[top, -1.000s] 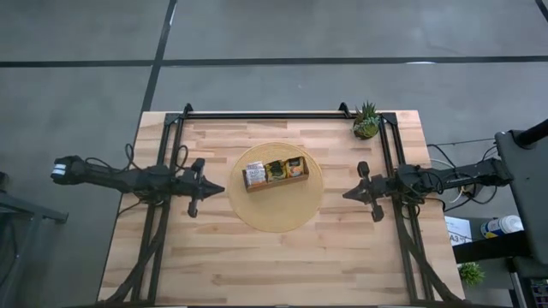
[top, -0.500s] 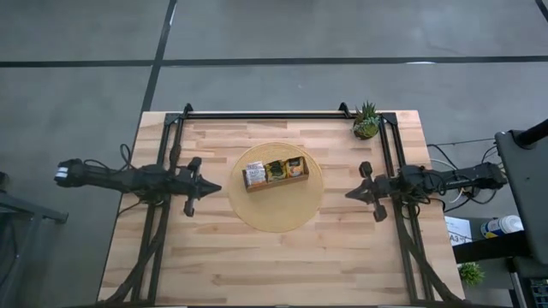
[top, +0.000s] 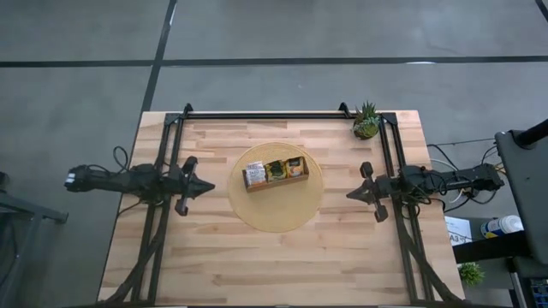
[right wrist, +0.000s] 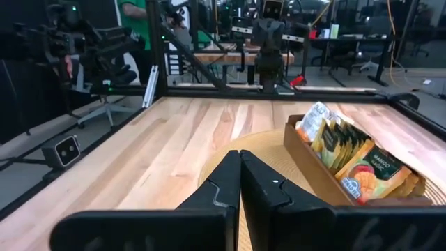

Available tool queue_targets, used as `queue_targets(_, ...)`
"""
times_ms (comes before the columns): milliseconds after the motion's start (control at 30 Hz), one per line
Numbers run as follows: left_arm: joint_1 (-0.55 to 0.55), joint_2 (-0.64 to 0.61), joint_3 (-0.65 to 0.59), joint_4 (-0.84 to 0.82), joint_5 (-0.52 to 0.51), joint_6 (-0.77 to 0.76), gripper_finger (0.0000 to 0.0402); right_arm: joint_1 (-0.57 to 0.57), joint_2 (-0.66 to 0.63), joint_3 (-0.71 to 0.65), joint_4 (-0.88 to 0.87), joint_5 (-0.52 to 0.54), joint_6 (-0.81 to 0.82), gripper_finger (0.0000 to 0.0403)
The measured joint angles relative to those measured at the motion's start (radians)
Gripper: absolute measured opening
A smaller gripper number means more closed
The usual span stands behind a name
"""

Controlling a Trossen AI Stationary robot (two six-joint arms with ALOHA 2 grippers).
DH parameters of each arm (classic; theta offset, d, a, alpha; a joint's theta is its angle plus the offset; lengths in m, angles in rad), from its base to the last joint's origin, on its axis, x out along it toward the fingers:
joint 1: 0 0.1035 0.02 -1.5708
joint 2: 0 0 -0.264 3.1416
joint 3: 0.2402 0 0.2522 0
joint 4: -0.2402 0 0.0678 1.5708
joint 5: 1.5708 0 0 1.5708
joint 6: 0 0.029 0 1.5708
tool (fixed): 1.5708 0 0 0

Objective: Pick & Place Tea
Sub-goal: Return to Home Position

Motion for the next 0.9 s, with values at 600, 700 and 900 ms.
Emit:
queue_targets(600,0.0,-0.082,-0.036,-0.076,0.002,0.008,0.0,0.0,0.0,-0.003,-0.051,-0.003,-0.008,0.0009)
queue_targets(700,0.0,-0.082,-0.036,-0.098,0.003,0.01,0.0,0.0,0.0,-0.003,-0.051,-0.003,-0.033,0.0009)
queue_targets(900,0.0,-0.082,-0.036,-0.104,0.005,0.014,0.0,0.0,0.0,-0.003,-0.051,0.0,-0.062,0.0009)
